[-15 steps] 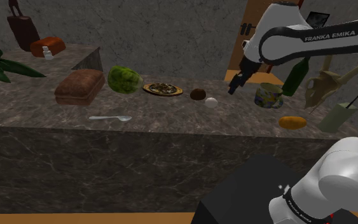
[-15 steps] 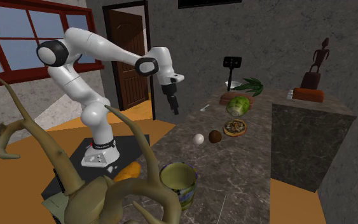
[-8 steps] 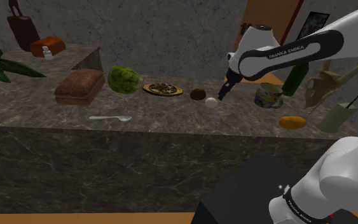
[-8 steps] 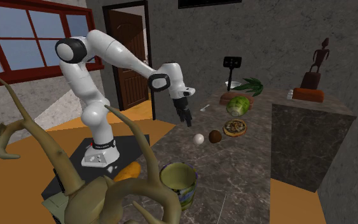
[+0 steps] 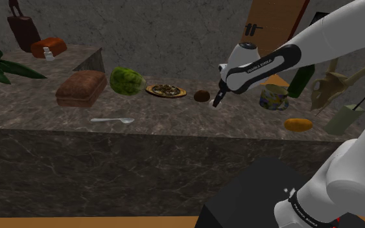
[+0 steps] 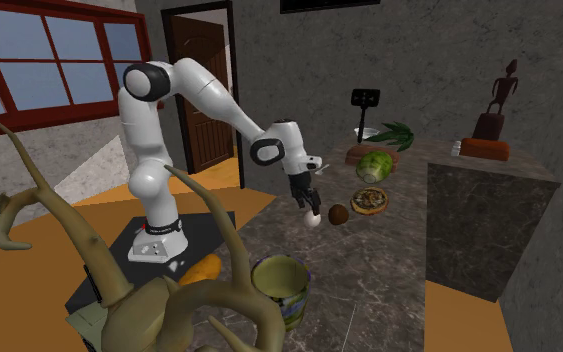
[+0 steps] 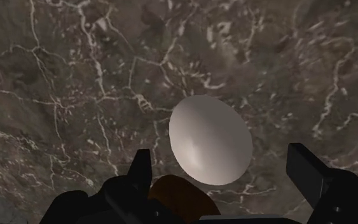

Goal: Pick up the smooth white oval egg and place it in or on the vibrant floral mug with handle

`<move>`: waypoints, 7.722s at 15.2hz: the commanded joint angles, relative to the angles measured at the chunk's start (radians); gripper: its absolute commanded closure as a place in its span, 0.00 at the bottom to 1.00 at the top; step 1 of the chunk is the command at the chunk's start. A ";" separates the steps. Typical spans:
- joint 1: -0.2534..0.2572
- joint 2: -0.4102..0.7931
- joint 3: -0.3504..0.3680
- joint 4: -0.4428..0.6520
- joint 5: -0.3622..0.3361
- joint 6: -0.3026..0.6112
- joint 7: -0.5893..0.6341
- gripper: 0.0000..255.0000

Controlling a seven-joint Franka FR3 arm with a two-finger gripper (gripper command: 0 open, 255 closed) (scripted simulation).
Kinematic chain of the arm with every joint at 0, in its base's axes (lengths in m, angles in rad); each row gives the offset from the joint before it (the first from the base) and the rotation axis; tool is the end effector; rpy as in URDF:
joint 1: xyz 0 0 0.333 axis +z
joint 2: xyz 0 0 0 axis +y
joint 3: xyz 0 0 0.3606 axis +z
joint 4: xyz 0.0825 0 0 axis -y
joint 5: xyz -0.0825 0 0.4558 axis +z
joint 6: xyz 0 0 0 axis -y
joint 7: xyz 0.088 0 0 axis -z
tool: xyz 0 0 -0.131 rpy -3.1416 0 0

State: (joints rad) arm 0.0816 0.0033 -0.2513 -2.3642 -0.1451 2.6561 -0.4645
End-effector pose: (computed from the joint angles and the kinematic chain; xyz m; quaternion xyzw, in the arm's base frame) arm 0.5749 -0.0961 0.3245 0.9677 0.2030 0.1229 0.0857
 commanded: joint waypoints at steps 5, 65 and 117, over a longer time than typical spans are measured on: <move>-0.005 0.097 0.002 0.024 0.033 0.075 -0.026 0.00; -0.030 -0.192 -0.040 0.221 0.014 -0.398 -0.129 1.00; -0.195 -0.048 -0.500 0.212 0.297 -0.270 -0.920 0.00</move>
State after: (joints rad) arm -0.1132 -0.0451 -0.7515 -2.1527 0.1523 2.3863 -1.3844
